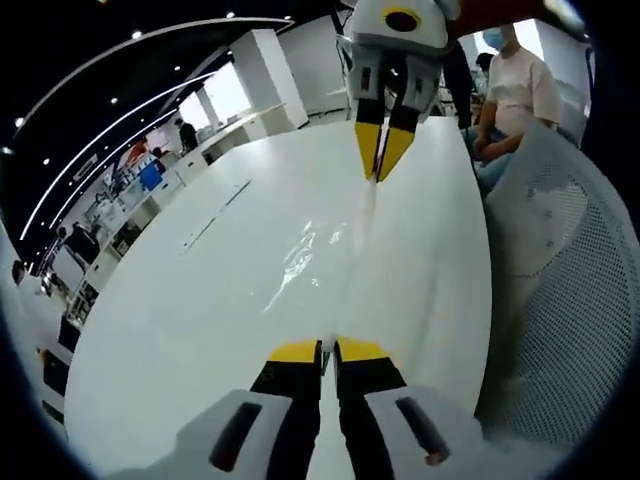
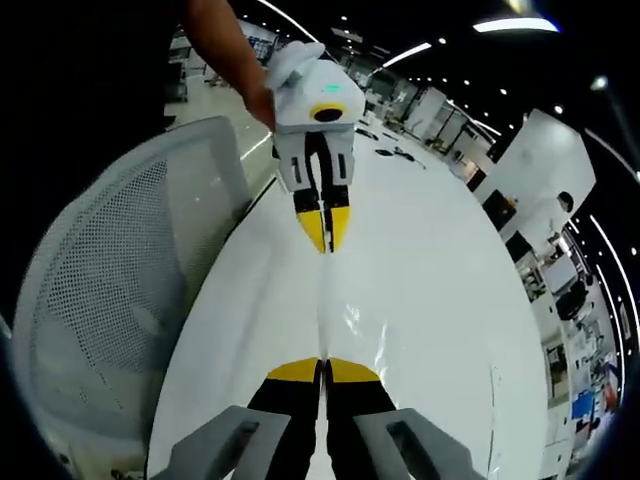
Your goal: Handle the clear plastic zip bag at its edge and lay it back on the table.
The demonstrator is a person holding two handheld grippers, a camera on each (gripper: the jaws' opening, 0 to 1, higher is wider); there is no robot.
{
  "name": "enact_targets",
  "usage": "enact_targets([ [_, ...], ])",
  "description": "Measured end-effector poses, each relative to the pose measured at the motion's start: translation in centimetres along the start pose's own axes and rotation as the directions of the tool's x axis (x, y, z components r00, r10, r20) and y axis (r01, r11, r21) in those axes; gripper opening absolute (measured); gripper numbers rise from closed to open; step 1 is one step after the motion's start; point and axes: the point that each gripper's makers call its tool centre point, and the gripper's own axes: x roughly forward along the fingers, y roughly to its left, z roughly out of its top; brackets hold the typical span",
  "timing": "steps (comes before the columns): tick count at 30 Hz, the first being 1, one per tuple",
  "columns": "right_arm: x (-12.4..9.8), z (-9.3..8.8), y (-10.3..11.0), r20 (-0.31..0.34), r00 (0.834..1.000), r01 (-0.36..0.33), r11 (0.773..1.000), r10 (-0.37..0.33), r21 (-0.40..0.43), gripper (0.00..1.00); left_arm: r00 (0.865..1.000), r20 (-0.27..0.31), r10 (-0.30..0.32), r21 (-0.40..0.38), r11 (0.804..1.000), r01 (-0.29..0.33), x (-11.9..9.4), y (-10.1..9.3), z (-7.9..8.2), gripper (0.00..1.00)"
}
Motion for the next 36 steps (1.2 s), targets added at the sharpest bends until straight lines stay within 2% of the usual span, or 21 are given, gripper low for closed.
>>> enact_targets([
  [4,0.3,-0.3,0.5,-0.006,1.000,-0.005,0.999,0.005,0.044,0.00,1.000,-0.004,0.002,0.014,1.000,-0.002,0.0,0.0,0.1,0.02],
  [12,0.5,0.2,0.4,0.006,1.000,0.014,0.999,-0.015,0.042,0.03,1.000,0.006,0.003,0.023,1.000,-0.003,0.1,0.2,0.2,0.02],
  [22,2.0,3.1,0.0,0.057,0.998,0.025,0.999,-0.027,0.042,0.04,0.999,0.034,-0.007,0.054,0.999,0.006,0.6,0.2,1.2,0.01],
  [36,4.2,5.0,0.1,0.063,0.998,0.011,0.999,-0.013,0.033,0.03,0.999,0.042,-0.014,0.032,0.999,0.013,0.8,-0.3,1.7,0.01],
])
